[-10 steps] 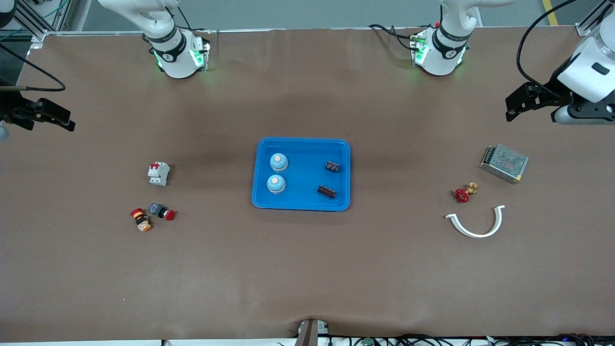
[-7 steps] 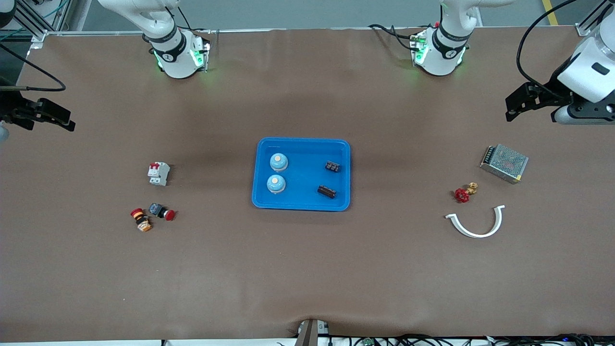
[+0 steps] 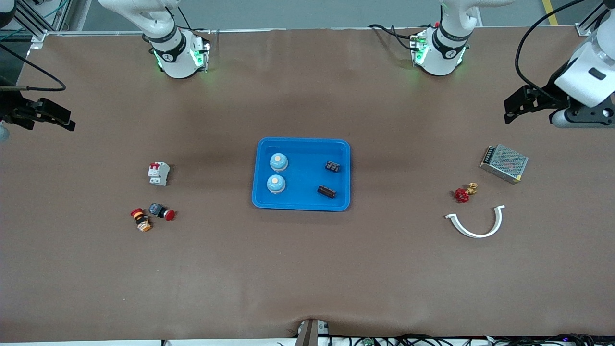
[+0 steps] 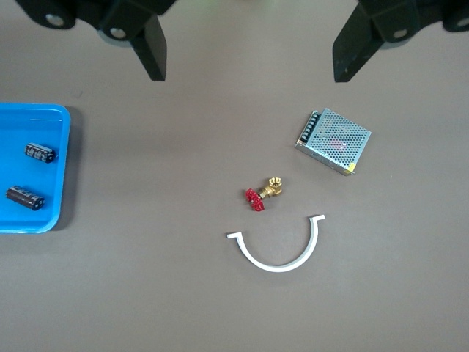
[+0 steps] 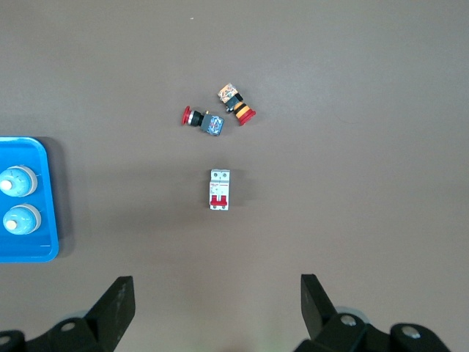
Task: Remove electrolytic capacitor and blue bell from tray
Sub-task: 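Reach both grippers toward the blue tray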
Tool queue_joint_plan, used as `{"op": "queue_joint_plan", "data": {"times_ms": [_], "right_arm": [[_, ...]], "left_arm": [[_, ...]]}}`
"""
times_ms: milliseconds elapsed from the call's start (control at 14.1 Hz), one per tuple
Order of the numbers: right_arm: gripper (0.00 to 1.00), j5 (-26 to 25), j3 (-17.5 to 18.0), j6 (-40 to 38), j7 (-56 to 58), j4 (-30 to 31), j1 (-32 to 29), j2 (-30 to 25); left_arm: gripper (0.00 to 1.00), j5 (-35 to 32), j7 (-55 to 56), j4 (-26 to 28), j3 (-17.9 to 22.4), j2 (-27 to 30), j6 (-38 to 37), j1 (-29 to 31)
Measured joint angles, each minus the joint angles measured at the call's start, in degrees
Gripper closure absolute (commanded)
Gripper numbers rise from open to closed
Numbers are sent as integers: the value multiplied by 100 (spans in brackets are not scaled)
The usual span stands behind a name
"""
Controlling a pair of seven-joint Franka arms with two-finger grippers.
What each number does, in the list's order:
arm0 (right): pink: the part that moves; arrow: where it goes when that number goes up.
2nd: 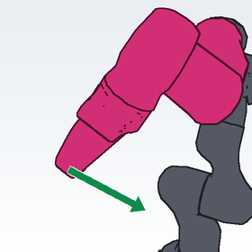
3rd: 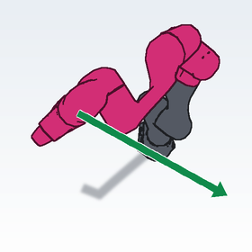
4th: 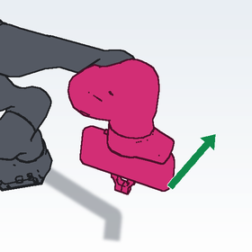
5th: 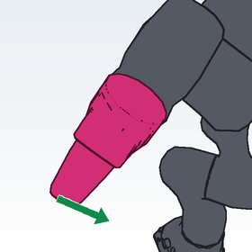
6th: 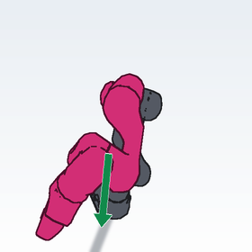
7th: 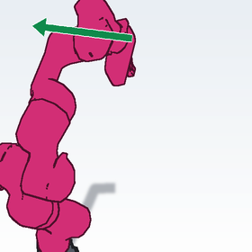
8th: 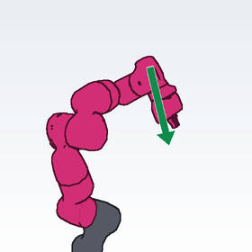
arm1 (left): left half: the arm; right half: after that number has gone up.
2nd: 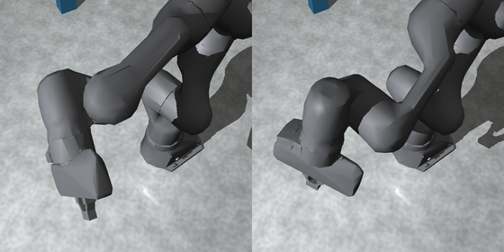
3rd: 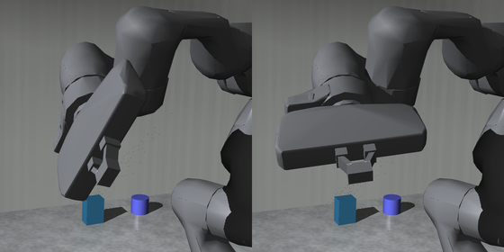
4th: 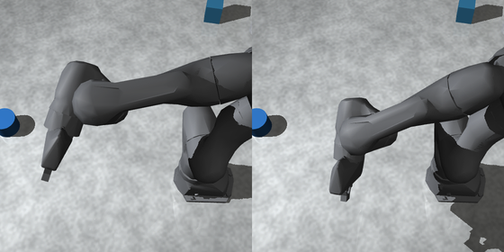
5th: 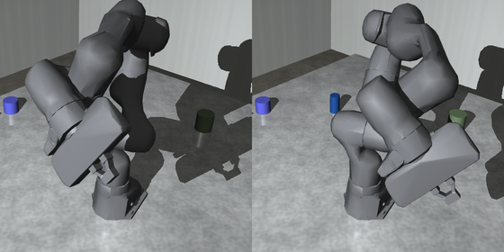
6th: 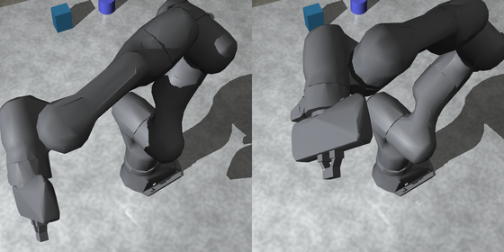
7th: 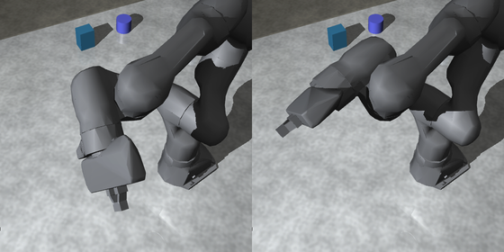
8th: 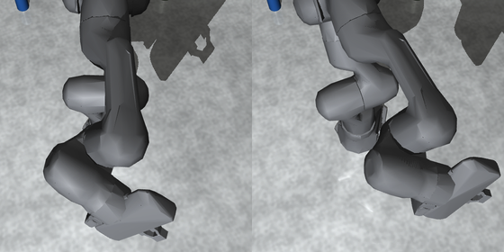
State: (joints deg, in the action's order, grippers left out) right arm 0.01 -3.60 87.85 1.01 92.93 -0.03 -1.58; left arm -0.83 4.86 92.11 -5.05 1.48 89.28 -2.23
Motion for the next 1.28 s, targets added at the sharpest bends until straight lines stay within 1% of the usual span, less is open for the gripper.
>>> {"op": "queue_joint_plan", "data": {"times_ms": [213, 355, 497, 639, 780, 922, 1135, 1277], "right_arm": [[0, 53, 13, -17, -4, 62, 12, 31], [0, 194, 30, 0, -246, 207, 161, 57], [0, 361, 52, 157, -804, 340, 488, 110], [0, 386, 77, 376, -1416, 412, 920, 221], [0, 390, 90, 616, -1957, 447, 1326, 374], [0, 410, 96, 862, -2376, 462, 1657, 538], [0, 533, 99, 1305, -2898, 492, 2027, 802], [0, 562, 98, 1677, -3388, 522, 2306, 1027]], "left_arm": [[0, 0, 0, 5, -30, -229, 1, -35], [0, 0, 0, 57, -60, -355, 22, -75], [0, 0, 0, 244, -145, -427, 212, -120], [0, 0, 61, 581, -290, -461, 585, -142], [0, 0, 449, 943, -484, -488, 980, -157], [0, 0, 888, 1186, -709, -548, 1261, -168], [0, 0, 1719, 1312, -1065, -743, 1534, -186], [0, 0, 2334, 1421, -1231, -893, 1806, -193]]}}
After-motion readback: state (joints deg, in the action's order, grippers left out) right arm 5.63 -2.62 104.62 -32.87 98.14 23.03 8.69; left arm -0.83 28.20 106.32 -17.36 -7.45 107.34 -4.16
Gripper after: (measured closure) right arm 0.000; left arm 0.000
